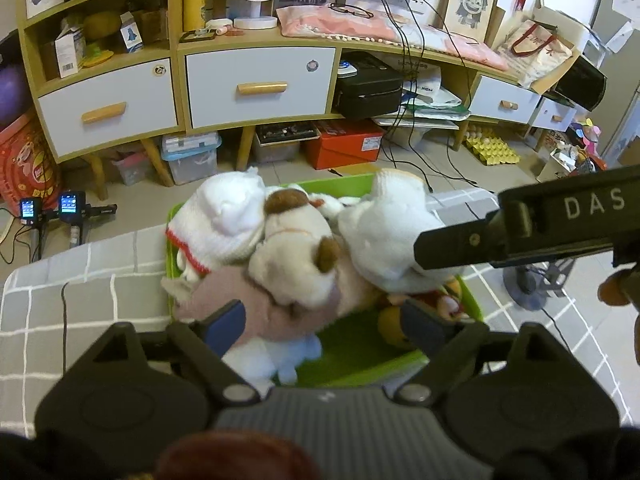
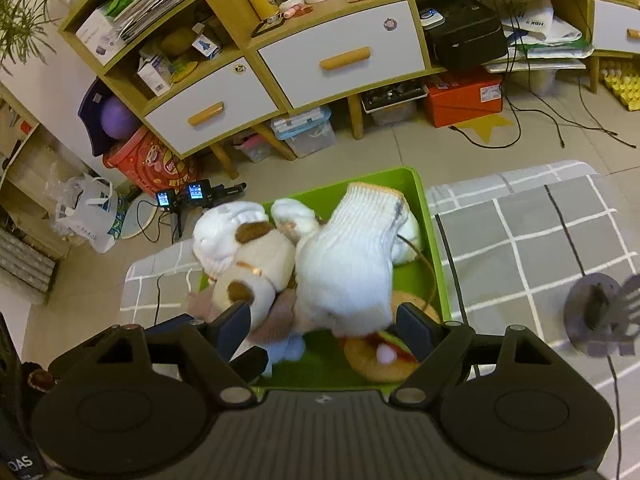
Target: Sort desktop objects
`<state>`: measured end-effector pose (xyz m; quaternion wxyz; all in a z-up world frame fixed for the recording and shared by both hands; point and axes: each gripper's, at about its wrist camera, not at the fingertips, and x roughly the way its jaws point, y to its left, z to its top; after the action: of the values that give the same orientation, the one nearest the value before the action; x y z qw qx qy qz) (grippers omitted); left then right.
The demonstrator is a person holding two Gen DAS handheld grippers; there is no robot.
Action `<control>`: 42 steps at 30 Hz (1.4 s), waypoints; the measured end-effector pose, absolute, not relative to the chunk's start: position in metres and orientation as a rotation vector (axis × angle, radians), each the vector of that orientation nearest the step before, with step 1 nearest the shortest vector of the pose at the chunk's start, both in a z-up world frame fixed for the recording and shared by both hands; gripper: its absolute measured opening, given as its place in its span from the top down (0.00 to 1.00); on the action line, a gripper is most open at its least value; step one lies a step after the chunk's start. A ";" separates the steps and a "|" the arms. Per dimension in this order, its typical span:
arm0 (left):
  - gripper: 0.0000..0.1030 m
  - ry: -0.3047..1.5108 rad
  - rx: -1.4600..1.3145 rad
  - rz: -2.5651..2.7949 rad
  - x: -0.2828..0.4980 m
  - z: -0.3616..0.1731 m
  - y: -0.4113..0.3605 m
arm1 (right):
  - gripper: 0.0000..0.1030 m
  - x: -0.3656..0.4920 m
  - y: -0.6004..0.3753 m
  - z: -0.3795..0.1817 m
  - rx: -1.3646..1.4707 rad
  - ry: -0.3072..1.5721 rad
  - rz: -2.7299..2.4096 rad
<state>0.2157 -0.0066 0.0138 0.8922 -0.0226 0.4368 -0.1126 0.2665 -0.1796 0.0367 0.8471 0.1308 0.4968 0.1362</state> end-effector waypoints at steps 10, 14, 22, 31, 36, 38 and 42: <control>0.05 0.919 -0.057 -0.209 0.160 0.025 -0.015 | 0.20 0.216 -0.184 0.047 0.235 1.060 0.284; 0.04 0.943 -0.074 -0.190 0.139 0.026 -0.017 | 0.20 0.195 -0.186 0.048 0.216 1.063 0.285; 0.01 0.976 -0.082 -0.143 0.094 0.020 -0.025 | 0.15 0.151 -0.187 0.046 0.178 1.058 0.305; 0.01 0.986 -0.126 -0.038 0.059 0.001 -0.021 | 0.13 0.117 -0.193 0.021 0.197 1.063 0.288; 0.01 1.001 -0.166 0.041 0.048 -0.002 -0.015 | 0.12 0.107 -0.190 0.019 0.166 1.059 0.273; 0.01 1.004 -0.154 0.080 0.044 -0.003 -0.015 | 0.12 0.102 -0.186 0.019 0.134 1.050 0.278; 0.01 1.028 -0.140 0.104 0.038 -0.006 -0.016 | 0.12 0.093 -0.184 0.016 0.080 1.046 0.272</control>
<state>0.0384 -0.0160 -0.0059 0.8671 -0.0670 0.4910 0.0498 0.0931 -0.1837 0.0162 0.8568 0.0382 0.4976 0.1294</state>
